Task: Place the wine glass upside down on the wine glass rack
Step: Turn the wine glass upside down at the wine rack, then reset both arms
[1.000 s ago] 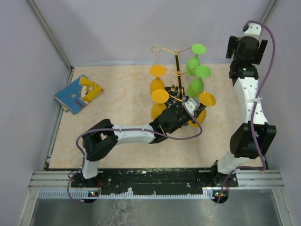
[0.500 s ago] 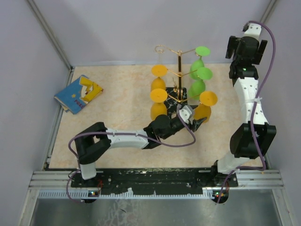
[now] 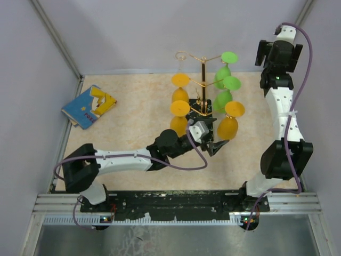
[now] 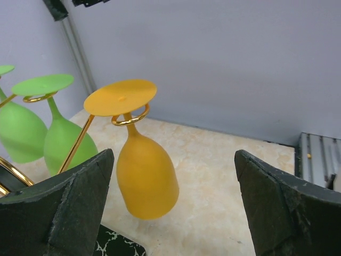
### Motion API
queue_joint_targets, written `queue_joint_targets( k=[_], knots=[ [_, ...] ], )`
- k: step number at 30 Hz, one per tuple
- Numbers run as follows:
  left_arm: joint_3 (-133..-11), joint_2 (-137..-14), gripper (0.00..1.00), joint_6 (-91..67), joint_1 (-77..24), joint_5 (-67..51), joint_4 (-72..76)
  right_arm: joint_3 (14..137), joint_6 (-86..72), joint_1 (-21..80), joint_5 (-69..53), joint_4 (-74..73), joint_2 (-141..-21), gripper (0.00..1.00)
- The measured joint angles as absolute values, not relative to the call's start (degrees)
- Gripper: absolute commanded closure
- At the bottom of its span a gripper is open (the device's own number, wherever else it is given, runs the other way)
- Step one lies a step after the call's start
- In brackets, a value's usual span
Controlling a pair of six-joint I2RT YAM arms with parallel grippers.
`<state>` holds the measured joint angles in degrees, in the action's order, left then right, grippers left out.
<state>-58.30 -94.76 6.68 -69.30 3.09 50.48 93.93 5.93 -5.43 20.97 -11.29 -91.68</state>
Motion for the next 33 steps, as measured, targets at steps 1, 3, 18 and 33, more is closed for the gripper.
queue_joint_targets(
  k=[1, 3, 18, 33],
  knots=[
    [-57.82, -93.56, 0.01, 6.7, -69.3, 2.04, 49.95, 94.32, 5.93, -5.43, 20.88, -11.86, -91.68, 0.01],
    [-56.64, -91.07, 0.01, 6.96, -69.3, 0.21, 48.69, 95.24, 5.96, -5.43, 20.67, -12.27, -91.68, 0.01],
    [-72.42, -82.52, 0.01, 8.67, -54.81, 5.02, 29.41, 98.37, 5.45, -5.48, 20.12, -15.99, -91.68, 0.01],
    [-98.91, -95.02, 0.01, 2.2, -33.45, 18.35, 11.9, 100.71, 4.16, -7.33, 20.73, -19.97, -92.25, 0.01]
  ],
)
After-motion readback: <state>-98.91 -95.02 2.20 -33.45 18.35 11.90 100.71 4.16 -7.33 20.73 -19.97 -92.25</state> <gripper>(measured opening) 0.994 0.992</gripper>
